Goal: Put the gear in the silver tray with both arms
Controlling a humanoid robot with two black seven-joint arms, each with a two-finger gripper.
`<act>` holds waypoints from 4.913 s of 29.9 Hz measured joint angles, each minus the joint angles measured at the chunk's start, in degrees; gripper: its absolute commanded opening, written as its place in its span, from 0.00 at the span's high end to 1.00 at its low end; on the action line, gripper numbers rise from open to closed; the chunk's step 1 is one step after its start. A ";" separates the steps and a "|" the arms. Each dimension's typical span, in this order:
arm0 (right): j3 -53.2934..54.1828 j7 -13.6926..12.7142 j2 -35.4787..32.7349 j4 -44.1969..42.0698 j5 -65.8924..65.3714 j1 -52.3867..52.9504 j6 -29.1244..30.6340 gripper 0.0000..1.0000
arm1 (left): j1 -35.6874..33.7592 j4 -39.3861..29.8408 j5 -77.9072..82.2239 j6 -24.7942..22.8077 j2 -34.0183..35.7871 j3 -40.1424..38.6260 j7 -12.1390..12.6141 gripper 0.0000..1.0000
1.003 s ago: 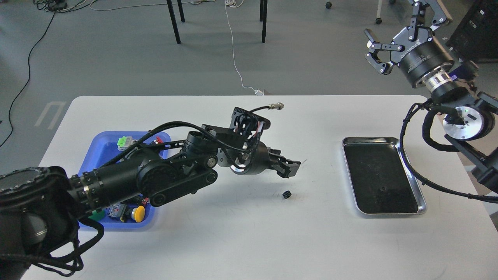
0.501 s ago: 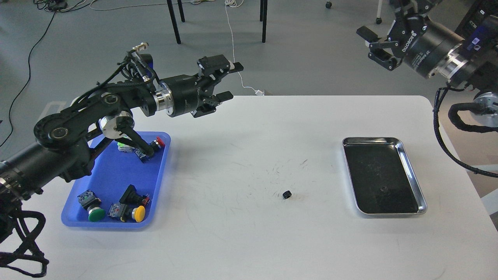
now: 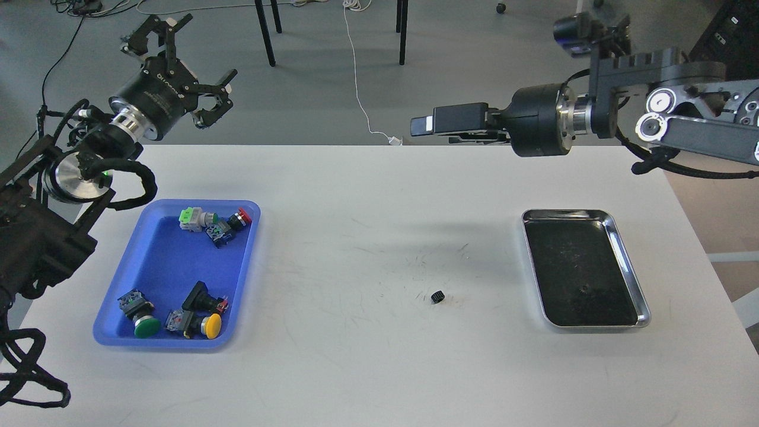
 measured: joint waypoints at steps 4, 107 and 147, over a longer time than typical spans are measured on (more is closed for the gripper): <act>-7.38 2.67 9.55 -0.27 -4.03 4.24 -0.30 0.02 | 1.13 0.03 -0.76 -0.02 0.16 -1.67 -1.50 0.02; -38.02 3.85 5.59 -30.16 -37.43 -16.49 -27.11 0.83 | 5.92 -4.26 -0.65 -1.72 8.53 -5.74 -1.55 0.02; 8.92 3.83 3.12 -26.77 -8.12 -17.41 -22.86 0.01 | 4.68 -4.24 -0.56 -0.38 8.15 -5.66 -1.03 0.02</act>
